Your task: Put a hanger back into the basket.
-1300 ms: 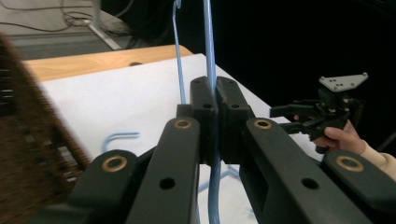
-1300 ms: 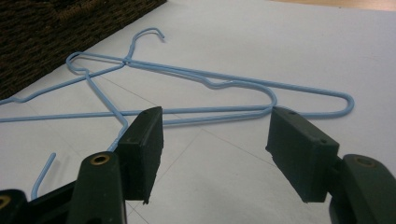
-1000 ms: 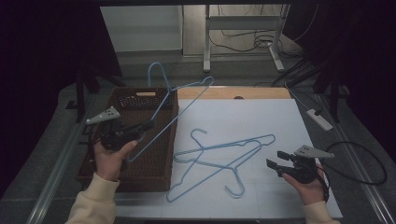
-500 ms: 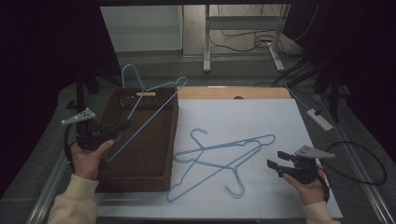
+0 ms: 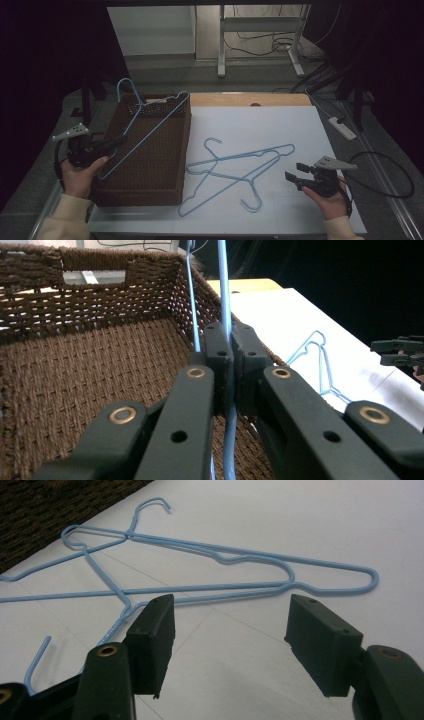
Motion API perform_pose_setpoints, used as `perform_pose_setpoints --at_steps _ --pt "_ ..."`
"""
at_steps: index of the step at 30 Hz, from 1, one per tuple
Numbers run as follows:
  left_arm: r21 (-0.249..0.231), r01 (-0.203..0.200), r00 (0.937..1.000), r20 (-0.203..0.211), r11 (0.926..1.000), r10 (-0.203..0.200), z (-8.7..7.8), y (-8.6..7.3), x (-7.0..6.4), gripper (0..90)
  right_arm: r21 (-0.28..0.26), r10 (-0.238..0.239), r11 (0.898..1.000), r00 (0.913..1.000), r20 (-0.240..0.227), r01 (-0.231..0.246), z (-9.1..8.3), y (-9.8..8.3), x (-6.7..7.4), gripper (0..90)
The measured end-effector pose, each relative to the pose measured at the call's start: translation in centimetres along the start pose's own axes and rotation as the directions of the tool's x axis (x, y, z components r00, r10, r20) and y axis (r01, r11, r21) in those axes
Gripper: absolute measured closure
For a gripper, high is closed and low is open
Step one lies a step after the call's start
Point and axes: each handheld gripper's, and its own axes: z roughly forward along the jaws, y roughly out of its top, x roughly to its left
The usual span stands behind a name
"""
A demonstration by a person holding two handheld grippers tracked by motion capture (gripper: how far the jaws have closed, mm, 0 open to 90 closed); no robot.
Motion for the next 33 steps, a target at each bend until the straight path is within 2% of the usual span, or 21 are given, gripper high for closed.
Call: perform_pose_setpoints --at_steps 7,12,13,14,20,25,28,30,32,33 --pt "0.009 -0.004 0.9998 -0.017 0.9999 0.005 -0.5 0.0 0.3 86.9 0.007 -0.001 1.0 1.0 -0.001 0.001 0.1 0.0 0.1 36.9" --pt "0.078 0.0 0.9996 -0.029 0.9969 0.003 0.5 -0.1 1.0 86.9 0.01 0.002 1.0 1.0 -0.003 -0.002 0.2 -0.1 0.1 36.9" --pt "0.078 0.0 0.9996 -0.029 0.9969 0.003 0.5 -0.1 1.0 86.9 0.011 0.003 1.0 1.0 -0.004 -0.003 0.2 -0.1 0.1 36.9" --pt "0.099 0.002 0.9994 -0.035 0.9951 0.002 1.1 -0.1 1.3 86.9 0.014 0.001 1.0 1.0 -0.004 -0.001 0.3 -0.1 0.1 36.9" --pt "0.144 -0.001 0.999 -0.044 0.9895 0.007 2.5 -0.1 1.8 86.9 0.023 -0.003 1.0 1.0 -0.008 0.003 0.5 -0.1 0.2 36.9" --pt "0.191 0.013 0.9988 -0.05 0.9815 -0.003 3.7 -0.3 2.4 86.8 0.029 -0.003 1.0 0.9999 -0.011 0.004 0.6 -0.2 0.2 36.9" --pt "0.228 0.02 0.9971 -0.076 0.9735 -0.003 4.2 -0.6 3.0 86.8 0.036 -0.002 0.999 0.9999 -0.012 0.002 0.6 -0.2 0.2 36.9" --pt "0.237 0.03 0.9967 -0.08 0.971 -0.011 4.3 -0.6 3.1 86.8 0.039 -0.003 0.999 0.9999 -0.014 0.004 0.7 -0.2 0.2 36.9" --pt "0.262 0.035 0.9927 -0.12 0.9645 -0.004 4.3 -0.6 3.3 86.7 0.05 -0.005 0.999 0.9998 -0.019 0.006 0.9 -0.2 0.3 36.8" --pt "0.288 0.04 0.9865 -0.164 0.9569 0.008 4.4 -0.6 3.3 86.7 0.052 -0.008 0.999 0.9998 -0.021 0.009 0.9 -0.3 0.4 36.8"
